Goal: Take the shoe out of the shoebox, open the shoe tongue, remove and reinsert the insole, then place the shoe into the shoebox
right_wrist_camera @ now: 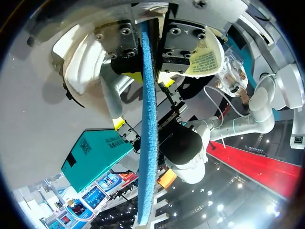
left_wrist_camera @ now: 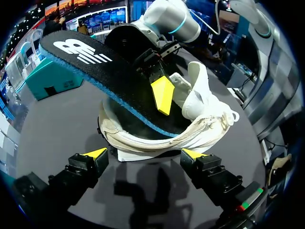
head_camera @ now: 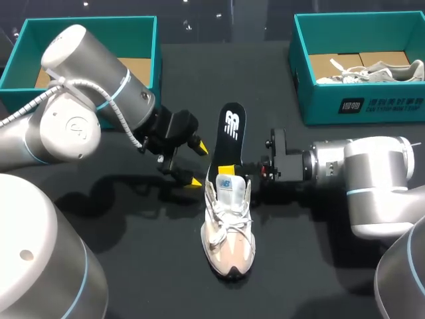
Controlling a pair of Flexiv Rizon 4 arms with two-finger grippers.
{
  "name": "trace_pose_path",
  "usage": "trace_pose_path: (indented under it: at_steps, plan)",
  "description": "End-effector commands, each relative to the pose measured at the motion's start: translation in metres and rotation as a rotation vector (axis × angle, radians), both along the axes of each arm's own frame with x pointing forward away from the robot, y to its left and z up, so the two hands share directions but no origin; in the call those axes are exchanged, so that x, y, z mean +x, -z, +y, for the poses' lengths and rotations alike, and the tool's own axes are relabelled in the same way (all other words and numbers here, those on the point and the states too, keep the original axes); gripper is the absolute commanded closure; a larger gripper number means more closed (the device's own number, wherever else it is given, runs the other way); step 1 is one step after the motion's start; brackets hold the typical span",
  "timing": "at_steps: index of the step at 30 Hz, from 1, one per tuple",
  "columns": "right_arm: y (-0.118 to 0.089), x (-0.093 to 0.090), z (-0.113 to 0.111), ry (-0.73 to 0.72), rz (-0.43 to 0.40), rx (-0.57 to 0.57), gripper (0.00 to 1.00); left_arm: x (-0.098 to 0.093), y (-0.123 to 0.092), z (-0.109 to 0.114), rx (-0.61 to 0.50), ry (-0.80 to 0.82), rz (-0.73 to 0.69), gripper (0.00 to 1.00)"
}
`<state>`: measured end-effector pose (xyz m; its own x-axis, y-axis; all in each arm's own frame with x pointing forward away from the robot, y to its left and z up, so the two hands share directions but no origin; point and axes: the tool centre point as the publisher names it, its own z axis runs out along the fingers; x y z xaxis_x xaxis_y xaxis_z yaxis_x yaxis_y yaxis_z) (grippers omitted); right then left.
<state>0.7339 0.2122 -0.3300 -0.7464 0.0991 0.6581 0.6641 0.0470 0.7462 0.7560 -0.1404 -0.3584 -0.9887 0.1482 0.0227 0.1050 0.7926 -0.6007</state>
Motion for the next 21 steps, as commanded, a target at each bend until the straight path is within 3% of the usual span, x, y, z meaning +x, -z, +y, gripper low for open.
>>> trace_pose_path:
  at_steps: [1,11,13,15,21]
  plan:
    - [-0.008,0.005,0.002,-0.013,-0.013,-0.019,0.65,0.000,0.000,-0.001,0.003,0.000,-0.001,0.00]
    - [-0.028,0.022,0.001,-0.022,-0.060,-0.052,0.74,0.000,0.000,-0.001,0.003,0.000,-0.001,0.00]
    - [-0.028,0.026,0.000,-0.019,-0.057,-0.055,0.81,0.000,0.000,-0.001,0.003,0.000,-0.001,0.00]
    - [-0.027,0.028,0.000,-0.020,-0.052,-0.057,1.00,0.000,0.000,-0.001,0.003,0.000,-0.001,0.00]
    - [-0.015,0.024,0.003,-0.035,-0.007,-0.060,1.00,0.000,0.000,-0.001,0.003,0.000,-0.001,0.00]
